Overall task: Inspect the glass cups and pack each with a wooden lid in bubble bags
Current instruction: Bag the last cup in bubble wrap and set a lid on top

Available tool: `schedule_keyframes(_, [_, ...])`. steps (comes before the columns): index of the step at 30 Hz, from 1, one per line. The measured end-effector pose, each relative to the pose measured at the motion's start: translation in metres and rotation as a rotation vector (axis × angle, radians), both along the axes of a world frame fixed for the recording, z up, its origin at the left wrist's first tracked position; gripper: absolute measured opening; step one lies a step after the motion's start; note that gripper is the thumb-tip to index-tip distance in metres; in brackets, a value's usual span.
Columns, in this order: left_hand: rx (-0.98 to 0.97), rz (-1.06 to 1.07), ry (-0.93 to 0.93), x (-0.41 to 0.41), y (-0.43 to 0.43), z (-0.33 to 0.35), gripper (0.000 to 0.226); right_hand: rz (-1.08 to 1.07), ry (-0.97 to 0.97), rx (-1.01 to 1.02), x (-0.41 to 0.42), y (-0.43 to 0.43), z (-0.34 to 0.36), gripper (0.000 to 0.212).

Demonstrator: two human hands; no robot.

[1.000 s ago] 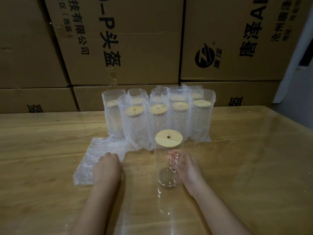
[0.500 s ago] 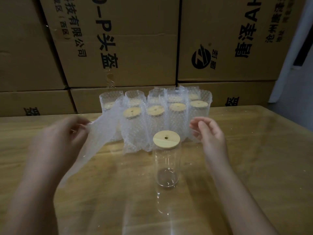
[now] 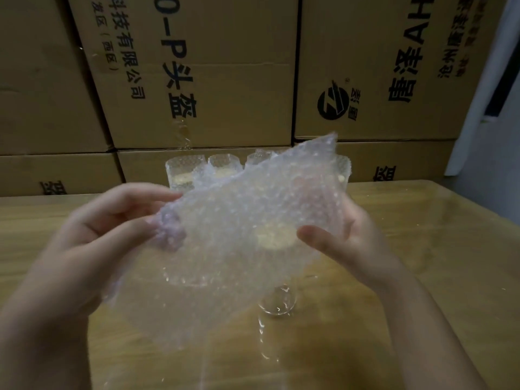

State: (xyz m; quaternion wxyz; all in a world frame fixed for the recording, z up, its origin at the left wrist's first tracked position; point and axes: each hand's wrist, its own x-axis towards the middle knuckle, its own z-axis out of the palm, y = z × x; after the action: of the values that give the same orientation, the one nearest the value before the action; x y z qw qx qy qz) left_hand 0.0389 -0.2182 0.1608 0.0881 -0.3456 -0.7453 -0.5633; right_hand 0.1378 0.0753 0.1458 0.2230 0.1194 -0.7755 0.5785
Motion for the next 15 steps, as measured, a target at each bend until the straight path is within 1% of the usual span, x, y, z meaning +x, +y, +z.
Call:
schedule_keyframes(2, [0.109,-0.060,-0.091,-0.001,0.018,-0.003,0.051,0.092,-0.001,-0.037,-0.001,0.003,0.000,0.035])
schedule_keyframes(3, [0.193,-0.104,-0.166,-0.002,0.027,-0.004,0.043,0.085,0.018,-0.080,-0.001,0.002,0.001,0.020])
schedule_keyframes(4, [0.297,-0.095,-0.272,-0.001,0.037,-0.004,0.038,0.054,0.049,-0.137,-0.001,0.001,0.002,0.013])
schedule_keyframes(5, [0.410,-0.141,-0.423,0.000,0.045,-0.005,0.038,0.016,0.075,-0.187,-0.003,0.001,0.000,0.013])
schedule_keyframes(6, [0.512,-0.201,-0.543,-0.002,0.049,-0.008,0.046,-0.022,0.093,-0.235,-0.005,0.001,0.000,0.015])
schedule_keyframes(7, [0.566,-0.279,-0.640,-0.004,0.053,-0.010,0.058,-0.061,0.107,-0.277,-0.005,0.001,0.001,0.017])
schedule_keyframes(8, [0.559,-0.344,-0.683,-0.006,0.056,-0.013,0.068,-0.110,0.108,-0.312,-0.007,0.003,0.000,0.017])
schedule_keyframes(9, [0.510,-0.375,-0.688,-0.008,0.059,-0.016,0.076,-0.154,0.093,-0.347,-0.009,0.006,-0.001,0.014])
schedule_keyframes(10, [0.425,-0.361,-0.658,-0.011,0.063,-0.022,0.083,-0.194,0.077,-0.374,-0.010,0.008,-0.002,0.013])
schedule_keyframes(11, [0.350,-0.303,-0.618,-0.014,0.067,-0.027,0.086,-0.228,0.059,-0.386,-0.011,0.009,-0.003,0.016])
schedule_keyframes(12, [0.300,-0.229,-0.575,-0.017,0.071,-0.032,0.081,-0.252,0.038,-0.376,-0.013,0.011,-0.004,0.017])
schedule_keyframes(13, [0.287,-0.160,-0.536,-0.020,0.074,-0.036,0.069,-0.268,0.022,-0.345,-0.014,0.014,-0.007,0.015])
schedule_keyframes(15, [0.289,-0.104,-0.484,-0.022,0.076,-0.041,0.042,-0.311,0.007,-0.260,-0.012,0.017,-0.008,0.012])
